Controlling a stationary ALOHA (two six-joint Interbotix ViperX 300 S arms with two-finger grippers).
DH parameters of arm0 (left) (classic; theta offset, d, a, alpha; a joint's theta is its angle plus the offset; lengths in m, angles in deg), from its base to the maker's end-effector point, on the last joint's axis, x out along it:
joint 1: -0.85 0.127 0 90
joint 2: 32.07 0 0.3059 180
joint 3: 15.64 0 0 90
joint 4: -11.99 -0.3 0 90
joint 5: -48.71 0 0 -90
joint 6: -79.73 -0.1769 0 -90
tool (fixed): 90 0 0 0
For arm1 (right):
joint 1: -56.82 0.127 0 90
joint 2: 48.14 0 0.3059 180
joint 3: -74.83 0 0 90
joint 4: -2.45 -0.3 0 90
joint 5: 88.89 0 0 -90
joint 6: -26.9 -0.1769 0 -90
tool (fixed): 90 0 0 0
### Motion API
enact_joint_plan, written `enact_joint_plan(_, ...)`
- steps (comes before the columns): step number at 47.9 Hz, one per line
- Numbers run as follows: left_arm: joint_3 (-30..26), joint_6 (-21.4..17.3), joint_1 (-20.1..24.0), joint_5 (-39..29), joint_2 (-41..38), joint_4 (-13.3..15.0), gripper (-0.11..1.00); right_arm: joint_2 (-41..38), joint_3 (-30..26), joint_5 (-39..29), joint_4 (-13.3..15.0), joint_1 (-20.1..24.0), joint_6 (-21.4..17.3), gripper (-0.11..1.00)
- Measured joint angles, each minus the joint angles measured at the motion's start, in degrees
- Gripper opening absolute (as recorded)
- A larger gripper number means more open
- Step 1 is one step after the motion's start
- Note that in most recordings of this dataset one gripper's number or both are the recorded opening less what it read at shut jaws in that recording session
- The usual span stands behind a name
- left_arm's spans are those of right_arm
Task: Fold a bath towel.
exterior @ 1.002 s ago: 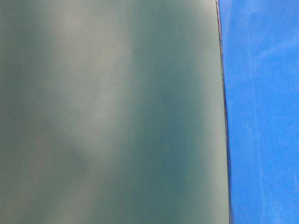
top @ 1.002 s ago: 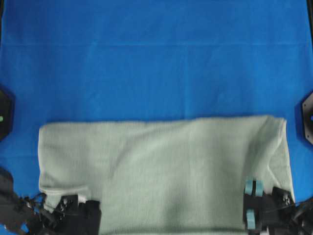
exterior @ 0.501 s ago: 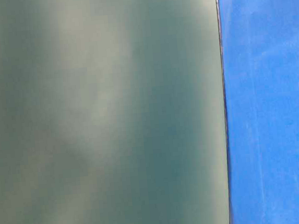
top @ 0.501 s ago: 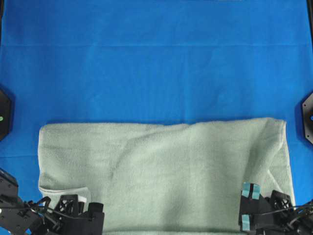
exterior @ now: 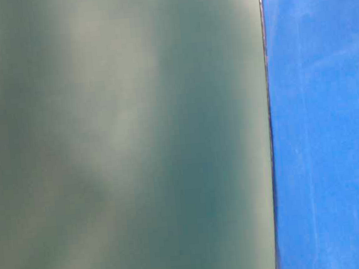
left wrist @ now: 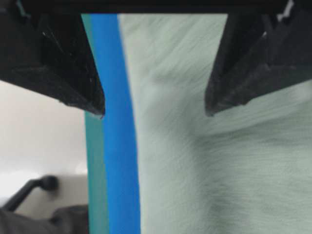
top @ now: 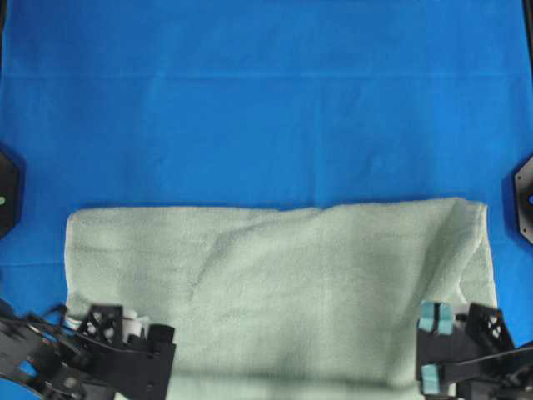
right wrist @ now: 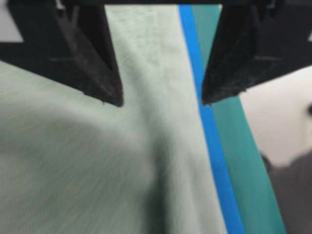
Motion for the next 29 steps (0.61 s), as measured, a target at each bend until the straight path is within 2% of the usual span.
enact_joint_plan(7,1.8,-7.6,4.5,-3.4,7.6,-1.1,0.77,6.9,1.8,-9.0,7.6,-4.0,-1.5,0.64)
enact_joint_plan(11,5.3,-12.3,9.9,-3.6,11.0,-1.4,0.77,10.6,5.0,-12.4,10.5,-8.7,-2.3,0.64)
enact_joint_plan(14,8.3,-14.1,14.9,-3.5,12.6,-1.5,0.77,13.4,8.1,-12.9,11.7,-12.5,-2.0,0.64)
enact_joint_plan(22,16.1,-16.3,25.5,0.3,14.6,-1.5,0.77,19.6,18.5,-7.4,12.6,-23.6,-0.9,0.64)
enact_joint_plan(29,20.5,-17.7,28.6,6.5,14.0,-1.5,0.77,20.4,25.6,2.4,12.5,-29.4,1.3,0.64)
